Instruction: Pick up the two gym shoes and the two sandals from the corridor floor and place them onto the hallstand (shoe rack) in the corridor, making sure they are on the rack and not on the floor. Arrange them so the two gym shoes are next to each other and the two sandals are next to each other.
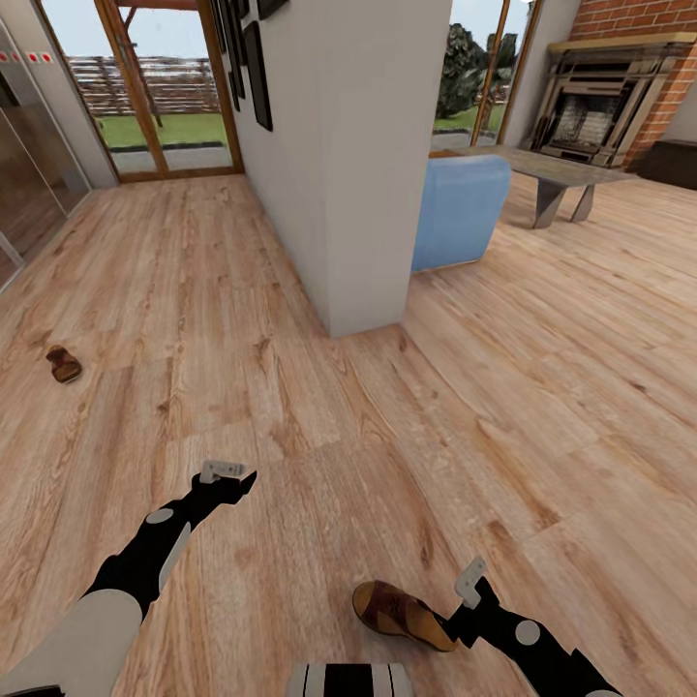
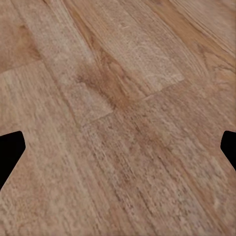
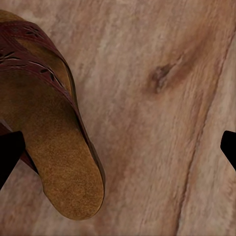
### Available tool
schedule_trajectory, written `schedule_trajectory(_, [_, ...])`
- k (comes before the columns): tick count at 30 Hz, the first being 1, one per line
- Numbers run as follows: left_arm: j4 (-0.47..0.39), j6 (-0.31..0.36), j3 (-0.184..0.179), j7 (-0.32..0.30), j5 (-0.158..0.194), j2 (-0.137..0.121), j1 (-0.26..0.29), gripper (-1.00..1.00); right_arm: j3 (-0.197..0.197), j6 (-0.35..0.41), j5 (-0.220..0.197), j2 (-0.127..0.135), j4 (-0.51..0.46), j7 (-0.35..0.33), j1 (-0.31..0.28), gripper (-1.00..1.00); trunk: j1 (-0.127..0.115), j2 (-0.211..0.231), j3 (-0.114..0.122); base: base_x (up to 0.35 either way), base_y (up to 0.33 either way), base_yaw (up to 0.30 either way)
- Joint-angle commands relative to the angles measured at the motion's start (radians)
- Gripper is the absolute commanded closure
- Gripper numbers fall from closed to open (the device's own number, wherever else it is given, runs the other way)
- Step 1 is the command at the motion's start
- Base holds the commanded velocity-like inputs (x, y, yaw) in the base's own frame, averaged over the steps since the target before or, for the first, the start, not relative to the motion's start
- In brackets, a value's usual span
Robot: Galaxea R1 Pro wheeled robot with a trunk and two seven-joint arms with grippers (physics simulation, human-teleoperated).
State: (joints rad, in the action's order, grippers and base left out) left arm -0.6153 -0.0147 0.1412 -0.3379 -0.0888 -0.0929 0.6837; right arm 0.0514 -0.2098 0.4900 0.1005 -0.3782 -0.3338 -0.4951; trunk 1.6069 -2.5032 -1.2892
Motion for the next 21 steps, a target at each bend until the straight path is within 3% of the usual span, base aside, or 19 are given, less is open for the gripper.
schedule_trajectory(1, [-0.001,-0.001,0.006,-0.007,-0.009,0.001,0.0,-1.0,0.004,-0.003,0.005,0.001,0.0,0.001,0.0,-1.0,0.0,0.0,-0.001,0.0,0.0,0.0])
schedule_trajectory(5, [-0.002,-0.001,0.006,-0.007,-0.009,0.001,0.0,-1.0,0.004,-0.003,0.005,0.001,0.0,0.001,0.0,-1.0,0.0,0.0,-0.003,0.0,0.0,0.0])
schedule_trajectory(21, [-0.004,-0.001,0.006,-0.007,-0.009,0.001,0.0,-1.0,0.003,-0.003,0.005,0.002,0.0,0.001,0.0,-1.0,0.006,-0.004,-0.079,0.0,0.0,0.0])
